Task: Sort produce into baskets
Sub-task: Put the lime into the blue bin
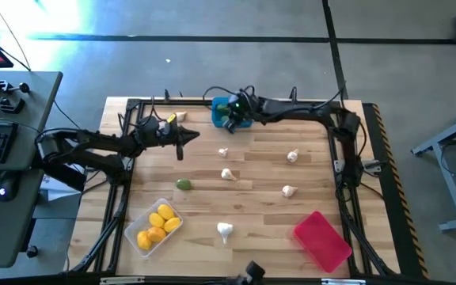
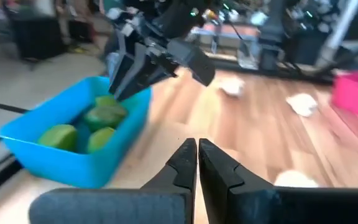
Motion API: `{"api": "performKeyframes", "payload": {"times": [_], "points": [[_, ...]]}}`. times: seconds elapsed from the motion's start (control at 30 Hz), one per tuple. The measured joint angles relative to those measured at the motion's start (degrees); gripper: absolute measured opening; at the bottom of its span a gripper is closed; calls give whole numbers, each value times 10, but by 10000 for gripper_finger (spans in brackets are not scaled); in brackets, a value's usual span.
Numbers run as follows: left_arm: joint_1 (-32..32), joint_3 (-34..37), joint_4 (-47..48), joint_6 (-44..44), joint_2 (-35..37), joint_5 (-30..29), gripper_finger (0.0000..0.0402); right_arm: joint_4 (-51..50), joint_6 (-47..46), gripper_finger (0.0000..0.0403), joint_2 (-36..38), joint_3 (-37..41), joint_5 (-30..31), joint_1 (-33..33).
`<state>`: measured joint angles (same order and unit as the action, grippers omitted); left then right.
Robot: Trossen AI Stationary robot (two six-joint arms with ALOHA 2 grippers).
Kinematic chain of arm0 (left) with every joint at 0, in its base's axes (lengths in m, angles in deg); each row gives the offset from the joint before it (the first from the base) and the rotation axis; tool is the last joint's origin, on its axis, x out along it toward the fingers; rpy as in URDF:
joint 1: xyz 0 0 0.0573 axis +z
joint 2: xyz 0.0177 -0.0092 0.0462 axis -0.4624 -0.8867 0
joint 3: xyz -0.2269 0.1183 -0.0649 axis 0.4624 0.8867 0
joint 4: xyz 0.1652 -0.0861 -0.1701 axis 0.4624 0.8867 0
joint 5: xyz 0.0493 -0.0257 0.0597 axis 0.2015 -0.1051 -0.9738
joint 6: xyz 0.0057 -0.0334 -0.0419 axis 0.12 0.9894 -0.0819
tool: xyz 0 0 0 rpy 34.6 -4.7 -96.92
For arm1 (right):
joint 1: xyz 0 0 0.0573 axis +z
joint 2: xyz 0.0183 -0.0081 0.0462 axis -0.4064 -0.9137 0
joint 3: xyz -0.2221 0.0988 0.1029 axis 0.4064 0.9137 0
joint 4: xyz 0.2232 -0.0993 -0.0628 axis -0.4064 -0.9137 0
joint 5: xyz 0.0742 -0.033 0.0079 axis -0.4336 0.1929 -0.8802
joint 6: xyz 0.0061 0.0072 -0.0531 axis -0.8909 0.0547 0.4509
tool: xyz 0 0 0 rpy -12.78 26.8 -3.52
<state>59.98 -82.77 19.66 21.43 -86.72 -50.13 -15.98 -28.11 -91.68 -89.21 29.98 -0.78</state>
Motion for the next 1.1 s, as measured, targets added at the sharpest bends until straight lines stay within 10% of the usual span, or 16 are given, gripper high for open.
{"api": "performKeyframes", "payload": {"times": [0.1,0.67,1.1], "points": [[-17,-14,84,-32,34,6,1,79,0,15,29,65,-4,16],[-242,-204,638,-60,127,-67,9,300,-87,1,184,360,87,118],[-364,-340,914,28,-5,-164,163,306,-82,0,189,380,111,144]]}}
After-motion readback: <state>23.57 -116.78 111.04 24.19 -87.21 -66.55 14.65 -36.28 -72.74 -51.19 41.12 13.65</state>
